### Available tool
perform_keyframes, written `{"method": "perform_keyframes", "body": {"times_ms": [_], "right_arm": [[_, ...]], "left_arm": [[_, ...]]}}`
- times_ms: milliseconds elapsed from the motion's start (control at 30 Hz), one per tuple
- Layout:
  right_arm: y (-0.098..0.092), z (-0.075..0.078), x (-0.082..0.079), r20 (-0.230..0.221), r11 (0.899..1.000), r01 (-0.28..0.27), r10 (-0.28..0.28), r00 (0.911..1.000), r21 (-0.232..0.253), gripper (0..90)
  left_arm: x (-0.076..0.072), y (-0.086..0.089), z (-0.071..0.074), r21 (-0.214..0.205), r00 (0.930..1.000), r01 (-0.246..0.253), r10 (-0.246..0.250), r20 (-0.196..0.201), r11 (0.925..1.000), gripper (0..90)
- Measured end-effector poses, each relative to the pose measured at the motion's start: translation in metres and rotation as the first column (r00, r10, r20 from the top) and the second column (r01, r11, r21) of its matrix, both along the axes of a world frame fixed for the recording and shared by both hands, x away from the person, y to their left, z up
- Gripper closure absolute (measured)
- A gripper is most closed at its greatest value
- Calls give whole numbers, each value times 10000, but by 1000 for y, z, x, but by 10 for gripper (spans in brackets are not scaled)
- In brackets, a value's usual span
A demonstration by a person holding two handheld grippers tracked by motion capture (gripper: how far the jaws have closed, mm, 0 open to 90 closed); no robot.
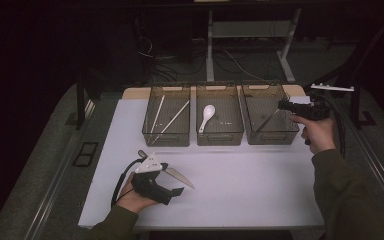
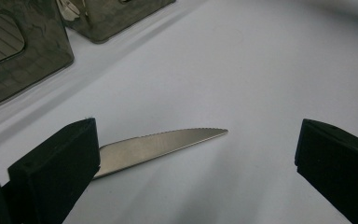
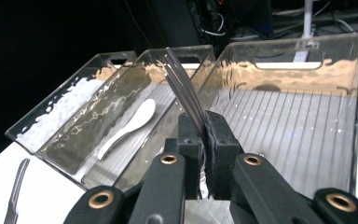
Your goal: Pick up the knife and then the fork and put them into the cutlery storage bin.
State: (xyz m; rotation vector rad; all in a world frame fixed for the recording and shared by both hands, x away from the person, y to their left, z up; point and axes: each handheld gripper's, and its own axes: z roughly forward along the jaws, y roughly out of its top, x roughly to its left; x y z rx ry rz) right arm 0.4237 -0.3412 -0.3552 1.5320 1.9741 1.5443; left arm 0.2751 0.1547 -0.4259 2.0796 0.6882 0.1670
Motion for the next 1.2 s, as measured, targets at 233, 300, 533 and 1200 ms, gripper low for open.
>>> {"method": "perform_keyframes", "body": {"times_ms": [233,300,533,1200], "right_arm": [[2,-11,8,-383,9995,-94,83,9992,-285,855],[3,-14,11,-465,9992,-99,81,9989,-385,855],[5,-25,23,-536,9966,260,-302,9981,-780,810],[-3,-25,28,548,9583,1403,-1307,9899,-2490,339]], "left_arm": [[0,-1,0,66,10000,72,-72,-28,10000,0],[1,0,0,90,10000,86,-86,-38,9999,0],[0,-2,-1,172,9997,232,-230,-113,9996,0],[1,-1,0,215,9997,223,-221,-72,9995,0]]}}
